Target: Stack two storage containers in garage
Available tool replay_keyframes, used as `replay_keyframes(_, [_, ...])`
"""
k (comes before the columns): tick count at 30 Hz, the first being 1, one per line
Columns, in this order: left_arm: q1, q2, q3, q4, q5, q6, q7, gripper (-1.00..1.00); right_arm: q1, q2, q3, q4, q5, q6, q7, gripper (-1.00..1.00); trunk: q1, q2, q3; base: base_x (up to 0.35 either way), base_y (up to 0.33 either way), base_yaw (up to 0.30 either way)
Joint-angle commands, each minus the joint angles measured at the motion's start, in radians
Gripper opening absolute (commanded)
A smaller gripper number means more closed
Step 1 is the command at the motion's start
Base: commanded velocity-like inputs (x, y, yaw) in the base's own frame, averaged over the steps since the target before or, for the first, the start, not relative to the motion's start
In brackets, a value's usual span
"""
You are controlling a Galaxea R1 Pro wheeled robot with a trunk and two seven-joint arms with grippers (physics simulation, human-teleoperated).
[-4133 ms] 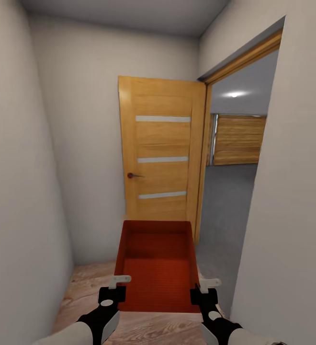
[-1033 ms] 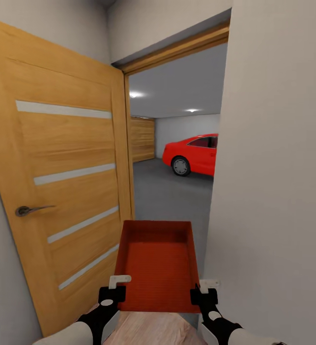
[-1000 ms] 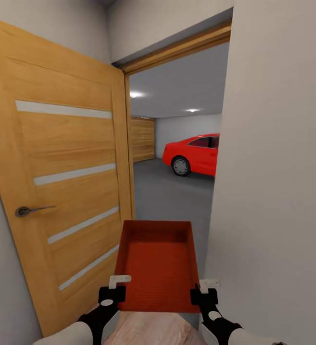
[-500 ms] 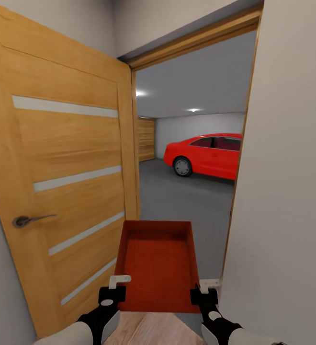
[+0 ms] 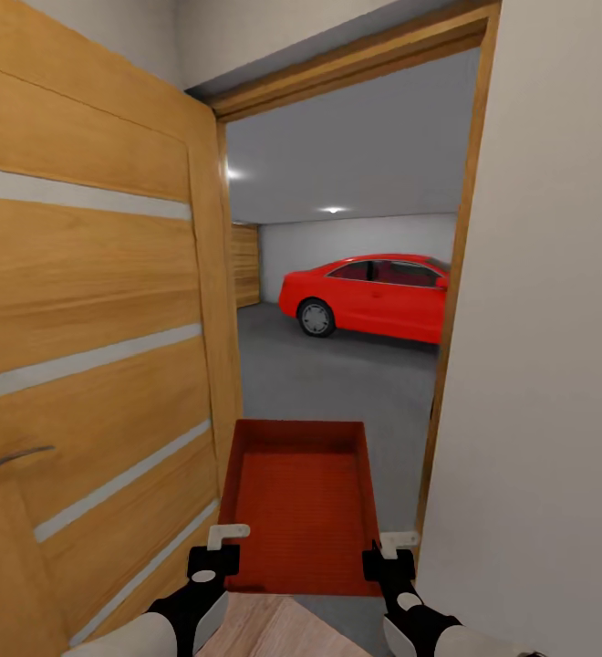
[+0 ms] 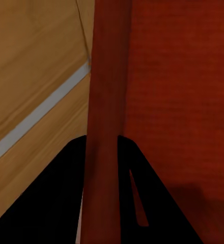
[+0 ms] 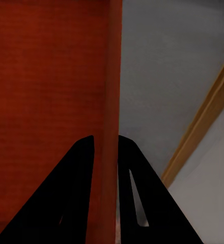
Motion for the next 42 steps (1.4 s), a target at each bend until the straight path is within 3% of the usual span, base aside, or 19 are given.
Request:
replay_keyframes(1, [-0.001, 0.0, 0.053, -0.002, -0.005, -0.006, 0.024, -1.0, -0.001, 0.005, -0.012, 0.001, -0.002, -0.001, -0.001, -1.0, 0.001, -0.001, -0.002, 0.246, 0.218, -0.284])
replay_keyframes(15, [-0.001, 0.0, 0.052, -0.002, -0.005, -0.006, 0.024, -1.0, -0.001, 0.005, -0.012, 0.001, -0.002, -0.001, -0.001, -1.0, 0.001, -0.001, -0.002, 0.246, 0.218, -0.122])
replay_keyframes(42, [-0.001, 0.0, 0.053, -0.002, -0.005, -0.006, 0.024, -1.0, -0.001, 0.006, -0.012, 0.001, -0.002, -0.001, -0.001, -1.0, 0.001, -0.001, -0.002, 0.246, 0.218, -0.242])
